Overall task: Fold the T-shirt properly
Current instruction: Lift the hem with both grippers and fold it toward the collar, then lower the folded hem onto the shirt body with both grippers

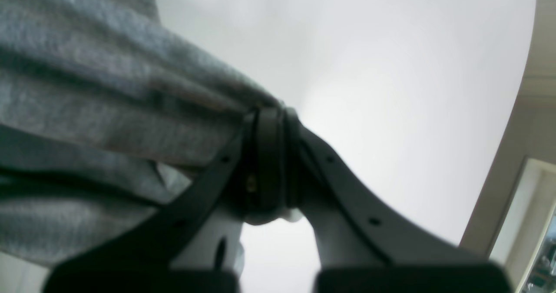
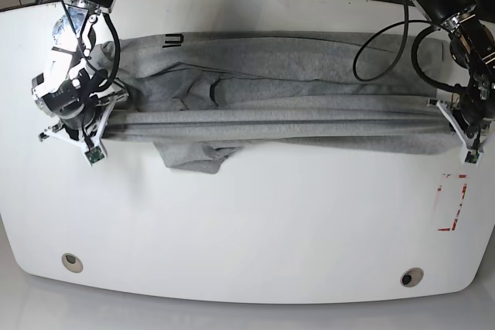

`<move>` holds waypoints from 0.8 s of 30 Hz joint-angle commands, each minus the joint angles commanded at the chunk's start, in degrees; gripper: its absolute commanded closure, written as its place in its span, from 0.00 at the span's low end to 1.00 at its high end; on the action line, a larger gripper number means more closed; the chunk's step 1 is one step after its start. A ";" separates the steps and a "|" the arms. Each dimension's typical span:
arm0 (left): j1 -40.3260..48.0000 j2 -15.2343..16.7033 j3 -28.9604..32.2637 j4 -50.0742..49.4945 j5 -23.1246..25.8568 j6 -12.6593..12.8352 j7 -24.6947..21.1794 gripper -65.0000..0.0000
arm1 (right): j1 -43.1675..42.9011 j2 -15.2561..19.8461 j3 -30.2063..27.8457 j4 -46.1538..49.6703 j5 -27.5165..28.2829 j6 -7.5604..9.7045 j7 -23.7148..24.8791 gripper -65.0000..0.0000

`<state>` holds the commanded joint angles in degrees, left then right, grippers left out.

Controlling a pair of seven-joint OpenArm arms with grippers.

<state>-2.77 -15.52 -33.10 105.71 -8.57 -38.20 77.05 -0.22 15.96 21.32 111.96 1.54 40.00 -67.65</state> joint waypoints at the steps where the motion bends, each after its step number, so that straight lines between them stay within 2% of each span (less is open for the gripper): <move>1: 0.97 0.00 0.00 0.00 0.00 -0.35 0.00 0.94 | -0.79 0.00 0.00 0.26 0.00 0.00 0.00 1.00; 10: 6.86 -0.88 -1.23 -0.44 0.09 -1.41 -0.18 0.94 | -7.38 0.00 0.09 0.53 0.44 0.00 0.00 1.00; 24: 8.35 -1.23 -1.23 -0.35 0.26 -1.80 -0.26 0.94 | -11.69 -0.18 0.09 1.05 0.53 0.00 0.00 1.00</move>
<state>5.58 -16.75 -34.33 105.36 -8.31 -40.00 76.79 -11.91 15.78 21.41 113.01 2.07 40.00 -67.65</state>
